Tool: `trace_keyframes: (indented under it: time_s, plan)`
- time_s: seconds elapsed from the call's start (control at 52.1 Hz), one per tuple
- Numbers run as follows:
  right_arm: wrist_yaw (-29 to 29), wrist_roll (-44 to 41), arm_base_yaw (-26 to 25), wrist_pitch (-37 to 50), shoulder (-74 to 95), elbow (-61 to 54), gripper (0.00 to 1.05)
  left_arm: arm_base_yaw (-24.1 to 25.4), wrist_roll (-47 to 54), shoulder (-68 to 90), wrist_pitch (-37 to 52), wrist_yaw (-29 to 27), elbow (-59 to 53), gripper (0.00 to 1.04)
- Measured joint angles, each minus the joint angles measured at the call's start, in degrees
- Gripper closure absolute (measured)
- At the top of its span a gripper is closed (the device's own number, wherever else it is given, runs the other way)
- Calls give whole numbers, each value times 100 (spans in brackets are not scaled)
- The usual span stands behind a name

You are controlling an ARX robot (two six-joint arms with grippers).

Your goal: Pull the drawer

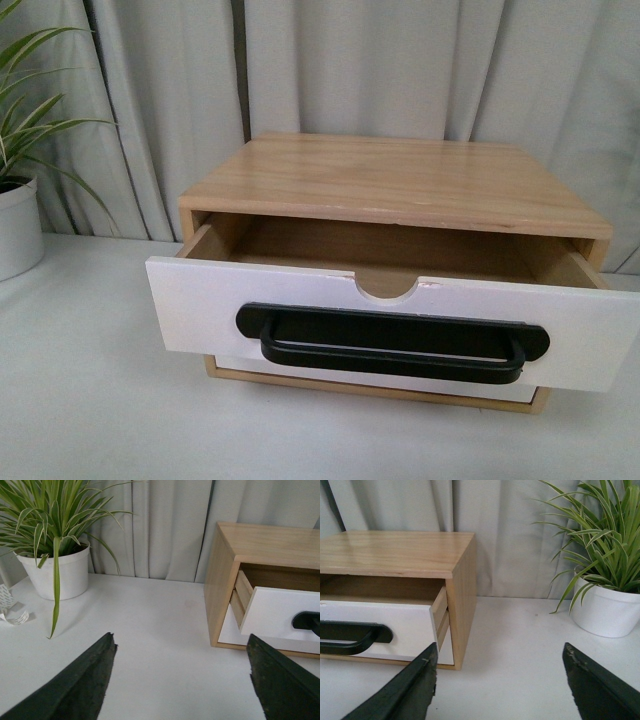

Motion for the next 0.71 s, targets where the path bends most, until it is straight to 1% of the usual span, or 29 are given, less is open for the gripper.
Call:
trace_keyframes:
  time_s: [0.038,0.058,0.096,0.115,0.134,0.173,0.211,0.71]
  plan:
    - [-2,0,0,0,0,0,24,2,0,0,0,0,0,18]
    - [-2,0,0,0,0,0,18,2,0,0,0,0,0,14]
    - [0,0,0,0,0,0,11,2,0,0,0,0,0,7]
    - [-2,4,0,0,0,0,8,2,2,0,0,0,0,5]
    - [0,11,0,0,0,0,7,0,2,0,0,0,0,4]
    - [0,13,0,0,0,0,8,0,2,0,0,0,0,7]
    - [-2,11,0,0,0,0,9,2,2,0,0,0,0,6]
    - [-2,13,0,0,2,0,9,0,2,0,0,0,0,6]
